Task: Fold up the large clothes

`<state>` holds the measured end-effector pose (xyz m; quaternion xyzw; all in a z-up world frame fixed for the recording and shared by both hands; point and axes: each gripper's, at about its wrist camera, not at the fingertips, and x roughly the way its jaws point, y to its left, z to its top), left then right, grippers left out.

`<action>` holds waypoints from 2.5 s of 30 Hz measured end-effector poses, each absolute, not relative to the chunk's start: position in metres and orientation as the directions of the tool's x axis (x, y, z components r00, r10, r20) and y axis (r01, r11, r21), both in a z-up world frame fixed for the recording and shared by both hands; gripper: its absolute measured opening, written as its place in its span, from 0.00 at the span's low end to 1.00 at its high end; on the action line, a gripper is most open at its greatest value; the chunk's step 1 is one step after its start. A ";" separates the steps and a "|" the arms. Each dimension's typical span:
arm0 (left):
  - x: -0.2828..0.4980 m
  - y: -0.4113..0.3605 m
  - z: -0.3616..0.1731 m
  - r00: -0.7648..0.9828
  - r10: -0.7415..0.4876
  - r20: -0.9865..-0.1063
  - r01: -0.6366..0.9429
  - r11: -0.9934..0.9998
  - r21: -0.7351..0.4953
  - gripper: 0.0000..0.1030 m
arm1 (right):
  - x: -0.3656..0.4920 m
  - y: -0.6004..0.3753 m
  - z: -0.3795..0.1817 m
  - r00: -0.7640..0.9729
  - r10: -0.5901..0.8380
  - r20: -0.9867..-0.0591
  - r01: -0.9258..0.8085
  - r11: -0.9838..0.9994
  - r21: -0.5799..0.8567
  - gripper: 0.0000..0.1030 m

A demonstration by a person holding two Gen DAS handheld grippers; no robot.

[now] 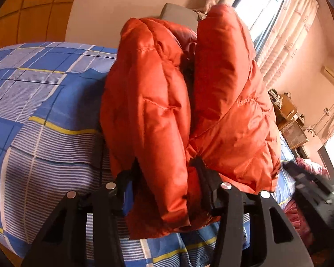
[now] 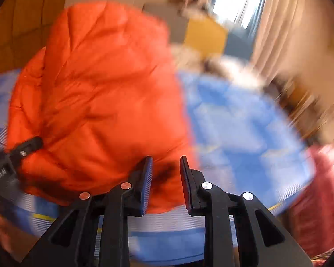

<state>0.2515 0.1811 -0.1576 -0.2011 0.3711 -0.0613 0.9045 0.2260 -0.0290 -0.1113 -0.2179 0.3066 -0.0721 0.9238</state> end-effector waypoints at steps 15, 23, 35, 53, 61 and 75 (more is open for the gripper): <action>0.253 0.191 -0.161 0.713 -0.294 -0.636 -0.031 0.893 -0.449 0.46 | 0.254 -0.087 -0.134 0.620 0.062 -0.782 0.043 0.993 0.113 0.28; 0.259 0.195 -0.167 0.706 -0.320 -0.632 -0.022 0.882 -0.470 0.46 | 0.238 -0.127 -0.120 0.656 0.241 -0.715 0.035 0.937 0.347 0.62; 0.258 0.202 -0.162 0.717 -0.301 -0.629 -0.024 0.891 -0.453 0.45 | 0.261 -0.078 -0.143 0.589 0.268 -0.762 -0.021 0.948 0.317 0.67; 0.303 0.181 -0.102 0.739 -0.353 -0.574 0.140 0.914 -0.381 0.49 | 0.257 -0.071 -0.141 0.573 0.292 -0.766 -0.128 0.955 0.267 0.67; 0.315 0.171 -0.108 0.727 -0.385 -0.569 0.180 0.906 -0.383 0.21 | 0.252 -0.069 -0.142 0.586 0.300 -0.753 -0.110 0.950 0.293 0.68; 0.297 0.201 -0.145 0.730 -0.454 -0.511 0.132 0.827 -0.546 0.09 | 0.251 -0.058 -0.147 0.568 0.303 -0.765 -0.080 0.946 0.315 0.70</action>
